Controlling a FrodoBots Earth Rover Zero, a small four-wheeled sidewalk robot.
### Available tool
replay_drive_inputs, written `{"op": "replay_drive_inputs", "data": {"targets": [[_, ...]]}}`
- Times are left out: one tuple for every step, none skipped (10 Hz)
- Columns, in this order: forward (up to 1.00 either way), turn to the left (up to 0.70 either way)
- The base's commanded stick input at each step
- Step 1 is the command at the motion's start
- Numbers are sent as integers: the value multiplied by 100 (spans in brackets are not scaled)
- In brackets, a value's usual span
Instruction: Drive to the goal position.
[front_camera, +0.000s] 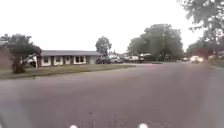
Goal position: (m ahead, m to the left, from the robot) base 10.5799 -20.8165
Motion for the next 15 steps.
{"op": "replay_drive_inputs", "data": {"targets": [[7,0],[1,0],[-85,0],[-100,0],[-100,0],[-100,0],[-100,0],[-100,0],[-100,0],[-100,0],[-100,0],[-100,0],[-100,0],[-100,0],[-100,0]]}}
